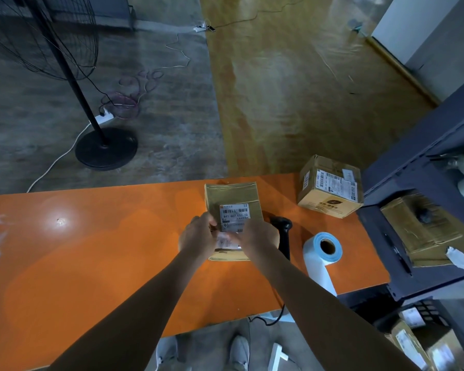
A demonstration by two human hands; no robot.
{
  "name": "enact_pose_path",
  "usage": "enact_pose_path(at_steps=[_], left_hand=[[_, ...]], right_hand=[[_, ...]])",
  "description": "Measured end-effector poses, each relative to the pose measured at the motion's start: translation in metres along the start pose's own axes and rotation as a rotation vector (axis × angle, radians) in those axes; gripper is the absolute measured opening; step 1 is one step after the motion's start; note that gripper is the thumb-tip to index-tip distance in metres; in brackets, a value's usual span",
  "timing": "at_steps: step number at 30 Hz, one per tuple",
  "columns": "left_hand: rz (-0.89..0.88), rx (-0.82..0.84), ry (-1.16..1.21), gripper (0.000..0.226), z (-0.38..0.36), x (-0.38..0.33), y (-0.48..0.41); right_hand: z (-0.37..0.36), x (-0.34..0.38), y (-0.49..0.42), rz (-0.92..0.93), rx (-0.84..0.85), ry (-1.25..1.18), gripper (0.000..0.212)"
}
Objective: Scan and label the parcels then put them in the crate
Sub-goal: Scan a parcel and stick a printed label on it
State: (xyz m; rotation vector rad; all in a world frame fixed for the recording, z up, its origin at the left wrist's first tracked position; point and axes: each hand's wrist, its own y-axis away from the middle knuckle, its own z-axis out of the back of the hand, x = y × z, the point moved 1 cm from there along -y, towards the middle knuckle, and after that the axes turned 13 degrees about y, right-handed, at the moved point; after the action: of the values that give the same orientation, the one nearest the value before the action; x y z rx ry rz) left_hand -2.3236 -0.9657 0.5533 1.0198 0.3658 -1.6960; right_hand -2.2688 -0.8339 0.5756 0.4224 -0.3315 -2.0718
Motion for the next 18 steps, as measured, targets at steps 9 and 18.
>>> enact_pose_path(at_steps=[9, 18], left_hand=[[0.090, 0.238, 0.416, 0.038, 0.012, 0.010, 0.005], [0.095, 0.246, 0.395, 0.055, 0.016, 0.004, 0.008]], right_hand=[[-0.014, -0.018, -0.003, 0.078, -0.080, -0.143, 0.048], [-0.010, -0.022, 0.002, 0.128, -0.035, -0.228, 0.041]])
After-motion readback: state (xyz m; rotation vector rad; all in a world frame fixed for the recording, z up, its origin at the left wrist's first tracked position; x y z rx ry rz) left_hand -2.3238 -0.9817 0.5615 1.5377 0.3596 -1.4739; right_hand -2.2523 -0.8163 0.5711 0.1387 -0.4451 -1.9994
